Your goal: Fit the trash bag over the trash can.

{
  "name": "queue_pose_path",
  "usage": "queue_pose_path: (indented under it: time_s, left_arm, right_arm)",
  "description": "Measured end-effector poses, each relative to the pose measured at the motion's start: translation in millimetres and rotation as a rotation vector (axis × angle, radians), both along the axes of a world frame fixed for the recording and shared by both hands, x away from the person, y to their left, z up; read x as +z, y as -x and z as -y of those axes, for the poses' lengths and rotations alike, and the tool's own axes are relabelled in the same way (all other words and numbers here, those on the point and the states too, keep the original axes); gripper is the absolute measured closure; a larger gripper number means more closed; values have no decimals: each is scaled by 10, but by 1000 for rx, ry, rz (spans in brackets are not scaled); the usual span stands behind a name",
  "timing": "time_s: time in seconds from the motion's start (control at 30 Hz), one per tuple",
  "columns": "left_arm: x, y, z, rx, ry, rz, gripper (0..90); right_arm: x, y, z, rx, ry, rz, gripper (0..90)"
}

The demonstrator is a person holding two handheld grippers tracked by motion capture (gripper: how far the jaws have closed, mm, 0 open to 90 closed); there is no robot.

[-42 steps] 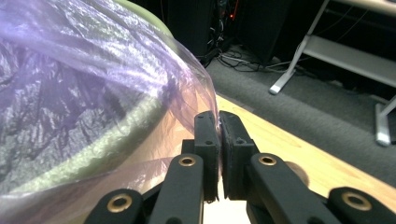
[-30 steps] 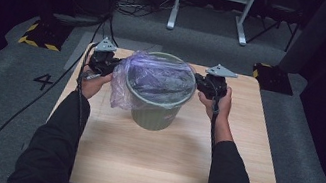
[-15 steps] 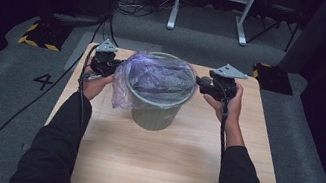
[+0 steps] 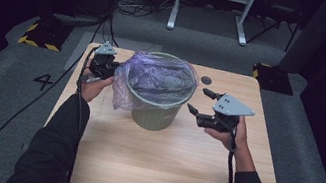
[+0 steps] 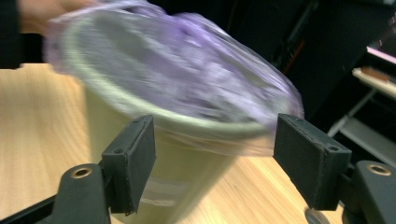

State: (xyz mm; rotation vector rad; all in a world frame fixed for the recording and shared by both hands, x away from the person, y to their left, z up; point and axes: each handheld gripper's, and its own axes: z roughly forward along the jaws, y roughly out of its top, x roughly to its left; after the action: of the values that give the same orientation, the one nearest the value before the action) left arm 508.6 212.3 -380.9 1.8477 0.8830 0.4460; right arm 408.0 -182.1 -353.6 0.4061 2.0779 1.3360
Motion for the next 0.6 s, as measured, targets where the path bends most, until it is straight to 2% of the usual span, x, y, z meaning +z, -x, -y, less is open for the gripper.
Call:
queue_pose_path:
  time_s: [0.13, 0.23, 0.3, 0.37, 0.43, 0.53, 0.6]
  left_arm:
    - [-16, 11, -4, -6, 11, -2, 897]
    - [-11, 21, -4, -11, 12, -2, 893]
    - [-10, 26, -10, -10, 16, -6, 883]
    - [-15, 36, -22, -12, 26, -5, 880]
    - [-24, 39, -33, -14, 30, -6, 869]
    - [-38, 44, -56, -12, 50, -8, 838]
    - [-45, 48, -71, -3, 58, -9, 795]
  right_arm:
    - [-57, 96, -143, -1, 47, 53, 349]
    - [-96, 119, -228, 2, 73, 84, 454]
    - [-109, 109, -245, 20, 65, 76, 551]
    - [-118, 106, -247, 30, 70, 90, 616]
    - [-117, 98, -229, 38, 70, 85, 743]
    - [-119, 96, -207, 44, 76, 80, 871]
    - [-125, 90, -205, 31, 85, 81, 900]
